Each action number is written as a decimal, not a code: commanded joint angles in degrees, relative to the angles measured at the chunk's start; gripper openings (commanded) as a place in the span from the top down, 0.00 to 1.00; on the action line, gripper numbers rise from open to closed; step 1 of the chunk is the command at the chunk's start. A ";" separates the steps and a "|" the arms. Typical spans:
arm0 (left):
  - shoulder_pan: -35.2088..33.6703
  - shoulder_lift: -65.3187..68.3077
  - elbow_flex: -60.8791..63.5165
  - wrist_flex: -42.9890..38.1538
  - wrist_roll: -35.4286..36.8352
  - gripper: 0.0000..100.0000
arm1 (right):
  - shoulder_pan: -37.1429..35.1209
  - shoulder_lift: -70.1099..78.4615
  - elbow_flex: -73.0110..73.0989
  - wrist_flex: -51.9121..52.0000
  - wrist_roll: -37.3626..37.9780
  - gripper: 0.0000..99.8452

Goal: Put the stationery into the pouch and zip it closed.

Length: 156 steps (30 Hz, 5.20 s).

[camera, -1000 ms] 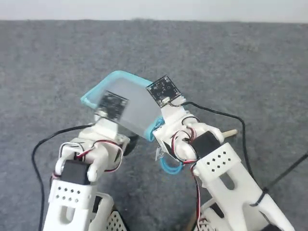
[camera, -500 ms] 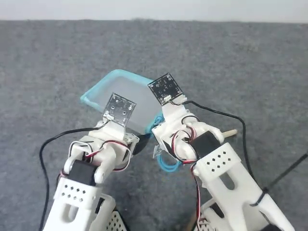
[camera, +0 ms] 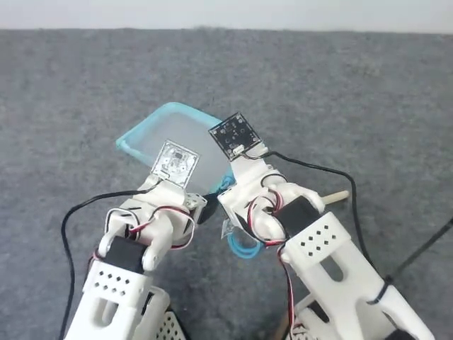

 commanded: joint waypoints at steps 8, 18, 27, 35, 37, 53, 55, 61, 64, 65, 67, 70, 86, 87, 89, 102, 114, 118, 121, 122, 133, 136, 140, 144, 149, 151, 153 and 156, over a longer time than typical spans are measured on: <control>-12.31 -1.14 -1.01 -4.92 0.62 0.73 | -0.04 -2.15 -0.18 1.36 5.01 0.99; -14.24 -0.97 -1.27 -5.98 2.55 0.73 | 0.57 -2.07 8.53 -3.03 7.30 0.99; -14.24 -1.14 -1.19 -5.98 2.99 0.73 | 0.57 4.18 14.42 -8.31 7.38 0.99; -14.15 -1.14 -0.92 -5.98 2.73 0.73 | 0.48 7.25 5.10 -2.51 7.21 0.99; -13.80 -1.14 -0.92 -5.98 2.73 0.73 | 0.40 6.02 2.37 -0.57 7.30 0.99; -14.33 -1.23 -1.10 -8.97 2.55 0.73 | -7.08 5.41 -3.16 7.87 10.99 0.99; -14.33 -1.23 -1.01 -9.85 2.55 0.73 | -7.43 5.41 -3.08 7.87 10.99 0.99; -14.42 -1.23 -0.84 -10.90 2.99 0.70 | -11.12 4.88 -1.23 7.34 10.99 0.99; -14.24 -1.14 -0.57 -10.90 2.99 0.66 | -12.35 4.79 -1.23 7.43 11.08 0.99; -14.24 -1.23 -0.13 -11.34 2.99 0.67 | -12.44 4.79 -1.23 7.43 11.08 0.99; -14.24 -1.23 1.36 -14.07 2.99 0.67 | -12.62 4.79 -1.23 7.78 11.96 0.99; -14.24 -1.23 3.65 -17.85 2.99 0.67 | -12.70 4.79 -1.14 7.87 12.66 0.99; -13.71 -0.70 5.58 -23.91 9.41 0.74 | -16.92 4.70 1.49 7.16 12.92 0.99; -13.71 -0.70 5.67 -23.91 9.49 0.78 | -16.84 4.70 1.93 6.64 12.92 0.99; -13.71 -0.79 5.67 -23.91 9.49 0.85 | -16.22 4.70 2.99 5.67 12.92 0.99; -18.64 -0.79 5.76 -20.84 9.49 0.99 | 4.62 5.14 5.27 5.32 15.38 0.99; -20.40 -0.70 5.76 -12.75 9.14 0.99 | 12.18 4.79 -0.79 9.36 15.82 0.99; -16.79 -0.70 5.76 -12.75 9.49 0.99 | 8.75 4.79 -1.32 12.26 15.82 0.98; -14.95 -0.70 6.11 -12.92 9.76 0.99 | 6.46 4.70 -1.32 15.78 16.00 0.88; -14.42 -0.79 6.29 -13.36 10.90 0.99 | 6.02 4.70 -1.32 17.19 17.32 0.84; -14.42 -0.70 8.48 -18.81 22.59 0.99 | 16.22 -7.16 -4.40 22.73 21.01 0.85; -14.07 -0.70 11.12 -22.42 22.77 0.99 | 18.42 -3.38 -4.31 21.49 20.40 0.85; -13.98 -0.70 13.14 -24.53 22.86 0.99 | 12.35 1.80 -5.80 17.54 14.77 0.85; -12.48 -0.70 13.14 -24.44 22.86 0.99 | 2.68 2.68 -4.04 7.69 10.90 0.85; -11.34 -0.70 13.05 -24.44 22.77 0.99 | -4.35 2.42 0.70 -8.92 10.99 0.85; -11.34 -0.70 13.05 -24.44 22.68 0.99 | -6.81 2.68 2.90 -13.67 10.99 0.82; -11.34 -0.70 12.62 -24.35 22.68 0.99 | -8.13 2.68 4.31 -16.13 11.08 0.77; -11.25 -0.70 12.00 -24.26 22.68 0.99 | -7.87 2.68 4.48 -18.24 11.08 0.73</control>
